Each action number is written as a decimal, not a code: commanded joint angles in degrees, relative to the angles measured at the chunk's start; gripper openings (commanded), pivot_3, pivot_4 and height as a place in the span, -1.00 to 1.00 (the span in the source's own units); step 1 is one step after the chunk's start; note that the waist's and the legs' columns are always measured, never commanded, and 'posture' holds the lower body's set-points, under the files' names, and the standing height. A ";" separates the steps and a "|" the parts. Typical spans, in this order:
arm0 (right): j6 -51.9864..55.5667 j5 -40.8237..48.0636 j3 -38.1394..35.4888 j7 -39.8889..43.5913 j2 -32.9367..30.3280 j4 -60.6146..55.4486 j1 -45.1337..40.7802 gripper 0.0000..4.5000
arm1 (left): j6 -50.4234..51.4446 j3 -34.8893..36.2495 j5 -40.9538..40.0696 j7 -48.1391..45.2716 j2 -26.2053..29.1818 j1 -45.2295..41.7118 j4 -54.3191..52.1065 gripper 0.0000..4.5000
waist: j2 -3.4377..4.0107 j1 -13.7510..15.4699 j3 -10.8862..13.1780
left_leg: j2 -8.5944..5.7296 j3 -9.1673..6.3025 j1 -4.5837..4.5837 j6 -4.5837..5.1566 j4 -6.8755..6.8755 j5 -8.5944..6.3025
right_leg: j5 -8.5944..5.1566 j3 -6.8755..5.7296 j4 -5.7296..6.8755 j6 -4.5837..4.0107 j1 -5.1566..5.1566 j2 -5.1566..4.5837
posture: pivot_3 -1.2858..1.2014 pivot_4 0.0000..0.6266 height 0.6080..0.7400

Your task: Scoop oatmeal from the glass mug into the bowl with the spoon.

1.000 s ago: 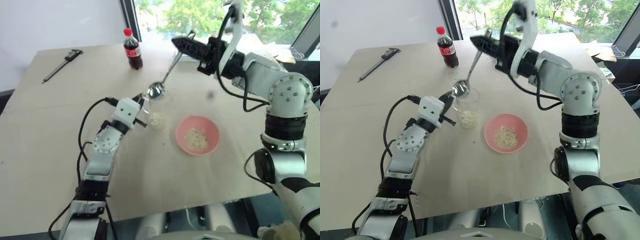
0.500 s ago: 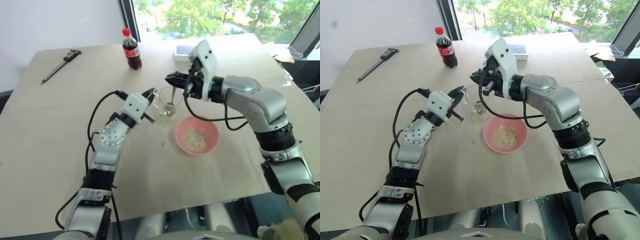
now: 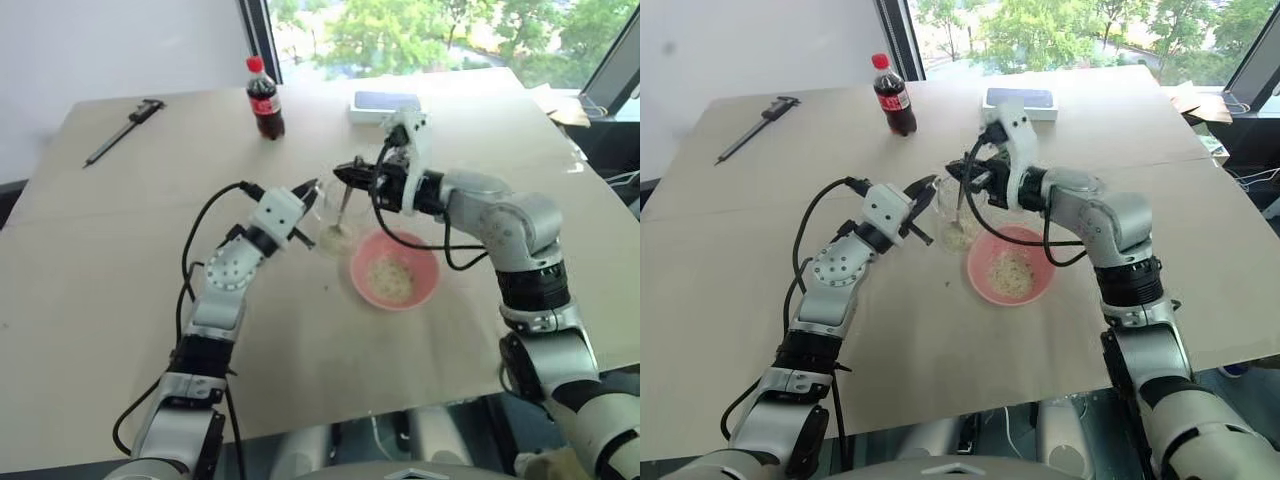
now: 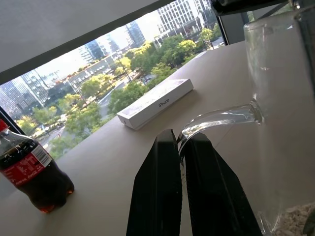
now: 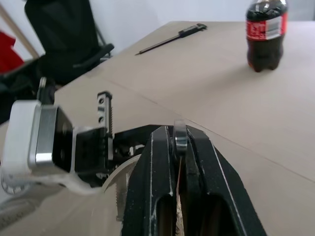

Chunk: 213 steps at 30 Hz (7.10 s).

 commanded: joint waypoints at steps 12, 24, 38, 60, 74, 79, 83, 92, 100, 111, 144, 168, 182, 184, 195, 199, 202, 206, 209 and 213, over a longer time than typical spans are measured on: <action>5.81 4.33 -9.73 -5.13 0.69 -1.07 -5.22 -1.00 | -2.82 0.09 -0.57 0.51 -1.28 -2.21 0.76 -0.97 | 0.00 -0.09 0.00 | -0.01 0.02 0.00 0.00 0.00 0.00 | 0.00 0.01 0.03 0.00 0.00 0.01 | 0.03 -0.52 1.00; 6.33 5.73 -12.56 -6.05 -1.33 -1.36 -6.12 -1.00 | -3.28 0.30 -0.64 0.46 -1.48 -2.72 2.48 -0.97 | 0.00 -0.15 0.00 | -0.01 0.04 0.01 0.01 0.00 0.00 | 0.00 0.02 0.04 0.00 -0.01 0.02 | 0.03 -0.52 1.00; 9.51 9.12 -16.08 -10.08 -1.24 -1.49 -5.60 -1.00 | -3.65 0.41 -0.79 0.45 -1.73 -3.83 4.09 -0.97 | 0.00 -0.12 0.00 | -0.01 0.04 0.00 0.01 0.00 0.00 | 0.00 0.03 0.05 0.00 -0.01 0.01 | 0.03 -0.52 1.00; 11.94 15.58 -24.87 -22.13 -0.79 -0.88 -4.13 -1.00 | -3.92 0.42 -0.76 0.54 -2.21 -3.90 5.03 -0.97 | 0.00 -0.12 0.00 | -0.01 0.06 0.00 0.01 0.00 0.00 | 0.00 0.05 0.08 0.00 0.00 0.01 | 0.03 -0.52 1.00; 9.67 15.20 -19.24 -19.22 -3.02 -3.90 -2.27 -1.00 | -4.55 0.41 -0.70 0.77 -2.78 -4.46 5.84 -0.97 | 0.00 -0.13 0.00 | -0.01 0.08 0.01 0.02 0.00 0.01 | 0.00 0.06 0.07 0.01 0.00 0.02 | 0.03 -0.52 1.00; 10.66 18.10 -21.98 -21.59 -1.03 -2.24 -2.97 -1.00 | -4.50 0.42 -0.76 0.69 -2.76 -4.26 5.47 -0.97 | 0.00 -0.12 0.00 | 0.00 0.08 0.02 0.02 0.00 0.01 | 0.00 0.07 0.08 0.00 0.00 0.03 | 0.03 -0.52 1.00; 12.06 20.40 -24.96 -25.30 0.24 -1.48 -2.85 -1.00 | -4.38 0.54 -0.86 0.66 -2.66 -4.03 5.12 -0.97 | 0.00 -0.09 0.00 | 0.00 0.08 0.01 0.02 0.00 0.01 | 0.00 0.07 0.07 0.01 0.00 0.02 | 0.03 -0.52 1.00; 13.67 31.44 -35.41 -40.48 4.30 1.08 -2.40 -1.00 | -6.05 1.21 -0.94 2.73 -3.68 -4.94 6.15 -0.97 | 0.00 -0.07 0.00 | 0.00 0.08 0.00 0.02 0.00 0.01 | 0.00 0.08 0.08 0.00 0.00 0.02 | 0.03 -0.52 1.00; 9.82 43.61 -38.68 -53.94 5.85 2.59 -1.27 -1.00 | -6.72 1.61 -1.68 3.76 -4.72 -4.61 6.67 -0.97 | 0.00 -0.13 0.00 | 0.01 0.09 0.01 0.03 0.00 0.01 | 0.00 0.08 0.11 0.01 0.00 0.03 | 0.03 -0.52 1.00; 3.11 57.85 -34.85 -62.70 3.44 3.51 1.40 -1.00 | -7.98 1.92 -1.81 4.92 -5.04 -4.69 7.94 -0.97 | 0.00 -0.19 0.00 | 0.02 0.16 0.02 0.05 0.00 0.01 | 0.00 0.14 0.12 0.01 0.01 0.05 | 0.03 -0.52 1.00; 1.12 76.40 -34.57 -57.06 -5.57 -4.28 18.22 -1.00 | -8.99 4.54 -2.09 4.70 0.28 -1.72 10.91 -0.97 | -0.02 -0.07 -0.03 | 0.09 0.36 0.11 0.30 0.00 -0.11 | 0.01 0.28 0.10 0.02 0.06 0.07 | 0.03 -0.52 1.00; 2.10 31.56 -2.40 -15.70 -35.57 -26.49 13.44 -1.00 | -8.92 4.64 -1.67 5.61 0.06 -0.01 10.33 -0.97 | -0.10 0.22 -0.10 | 0.10 0.42 0.12 0.34 0.13 -0.12 | 0.01 0.26 -0.02 0.05 0.14 0.05 | 0.03 -0.52 1.00; -0.49 40.12 -13.39 -24.65 -20.44 -13.42 1.18 -1.00 | -4.76 5.60 -5.16 6.01 -2.05 1.06 7.98 -0.97 | -0.13 0.17 -0.11 | 0.04 0.37 0.14 0.22 0.13 -0.06 | 0.05 0.32 0.04 0.08 0.11 -0.02 | 0.03 -0.52 1.00; -0.62 42.28 -14.42 -28.59 -16.84 -10.59 -1.71 -1.00 | -4.51 5.12 -5.00 6.20 -2.77 1.22 7.62 -0.97 | -0.13 0.19 -0.12 | 0.06 0.27 0.13 0.20 0.13 -0.06 | 0.05 0.26 0.05 0.08 0.10 -0.01 | 0.03 -0.52 1.00; -4.56 31.44 -8.31 -28.46 -4.40 -5.88 -4.48 -1.00 | -4.53 4.20 -4.19 7.01 -5.21 1.99 6.92 -0.97 | -0.12 0.06 -0.12 | 0.02 0.26 0.05 0.20 0.12 -0.06 | 0.05 0.23 0.04 0.08 0.06 -0.02 | 0.03 -0.52 1.00; -7.54 23.68 -5.05 -23.14 -3.21 -4.48 -3.45 -1.00 | -4.52 4.02 -4.06 7.19 -5.41 2.47 6.31 -0.97 | -0.12 0.01 -0.12 | 0.00 0.28 0.08 0.20 0.13 -0.06 | 0.05 0.23 0.08 0.08 0.06 0.00 | 0.03 -0.52 1.00; -9.52 17.57 -2.04 -18.96 -3.88 -4.12 -1.93 -1.00 | -4.49 4.37 -4.07 7.35 -5.15 2.73 6.02 -0.97 | -0.12 0.02 -0.13 | 0.00 0.26 0.07 0.20 0.13 -0.06 | 0.05 0.21 0.07 0.08 0.06 0.01 | 0.03 -0.52 1.00; -10.80 12.47 -0.29 -15.50 -3.44 -3.72 -0.56 -1.00 | -4.49 4.48 -4.03 7.69 -5.07 3.00 5.92 -0.97 | -0.11 -0.04 -0.13 | 0.00 0.28 0.08 0.20 0.13 -0.06 | 0.05 0.22 0.05 0.08 0.06 0.01 | 0.03 -0.52 1.00; -10.95 12.15 -1.89 -15.52 -1.25 -3.78 -0.34 -0.61 | -4.47 4.42 -4.09 7.64 -5.06 3.08 5.73 -1.00 | -0.11 -0.04 -0.13 | 0.00 0.25 0.08 0.19 0.13 -0.05 | 0.04 0.21 0.07 0.08 0.05 0.02 | 0.03 -0.52 1.00; -11.84 9.63 -3.20 -15.66 -0.39 -3.85 -0.82 0.14 | -4.58 4.46 -4.22 7.27 -4.74 3.35 5.33 -1.00 | -0.11 -0.08 -0.13 | 0.00 0.24 0.09 0.19 0.13 -0.05 | 0.04 0.21 0.07 0.08 0.06 0.02 | 0.03 -0.52 1.00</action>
